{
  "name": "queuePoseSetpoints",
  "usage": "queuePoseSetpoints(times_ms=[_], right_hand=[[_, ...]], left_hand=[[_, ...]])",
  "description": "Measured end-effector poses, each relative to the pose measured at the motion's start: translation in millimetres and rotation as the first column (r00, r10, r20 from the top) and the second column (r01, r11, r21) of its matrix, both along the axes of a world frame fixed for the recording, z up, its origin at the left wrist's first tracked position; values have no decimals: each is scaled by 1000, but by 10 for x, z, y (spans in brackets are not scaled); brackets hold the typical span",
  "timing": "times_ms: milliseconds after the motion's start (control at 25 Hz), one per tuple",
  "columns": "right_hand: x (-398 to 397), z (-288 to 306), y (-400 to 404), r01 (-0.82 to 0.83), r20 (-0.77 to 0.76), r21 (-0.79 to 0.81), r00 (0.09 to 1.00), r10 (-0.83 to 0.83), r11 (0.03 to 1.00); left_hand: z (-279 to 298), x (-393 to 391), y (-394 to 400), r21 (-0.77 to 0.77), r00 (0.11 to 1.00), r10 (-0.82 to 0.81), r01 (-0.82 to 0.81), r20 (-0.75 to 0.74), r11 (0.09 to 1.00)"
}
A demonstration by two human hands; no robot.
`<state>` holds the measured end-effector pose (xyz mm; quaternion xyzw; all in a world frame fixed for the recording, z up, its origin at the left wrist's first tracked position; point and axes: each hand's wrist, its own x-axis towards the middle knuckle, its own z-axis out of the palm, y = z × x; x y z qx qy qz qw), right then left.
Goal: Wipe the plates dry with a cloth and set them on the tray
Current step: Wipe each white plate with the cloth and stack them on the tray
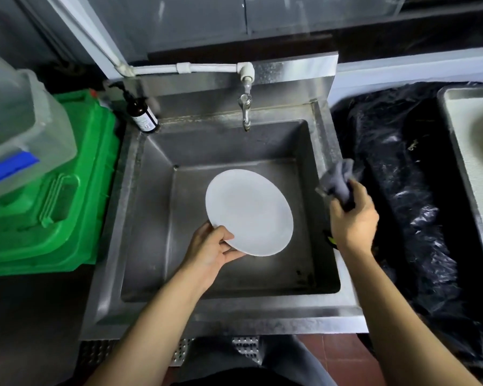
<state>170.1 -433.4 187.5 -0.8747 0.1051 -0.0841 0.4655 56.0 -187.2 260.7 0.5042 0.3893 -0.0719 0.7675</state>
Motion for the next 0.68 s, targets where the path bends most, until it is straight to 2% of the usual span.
queuePoseSetpoints(times_ms=[80, 240, 400, 560, 680], right_hand=[[-54, 223, 328, -113, 40, 79, 993, 110, 990], [-192, 221, 714, -275, -31, -70, 961, 274, 959], [-248, 146, 786, -311, -166, 85, 933, 321, 947], [-220, 264, 912, -426, -58, 102, 899, 433, 899], [-258, 448, 1141, -551, -36, 218, 820, 571, 806]], left_hand=[[90, 31, -6, 11, 999, -36, 36, 4, 999], [257, 56, 43, 7, 995, -102, 102, 6, 995], [330, 10, 105, 28, 986, -163, 162, 21, 986], [349, 37, 187, 87, 972, -231, 226, 50, 970], [361, 68, 130, 128, 947, -313, 303, 66, 944]])
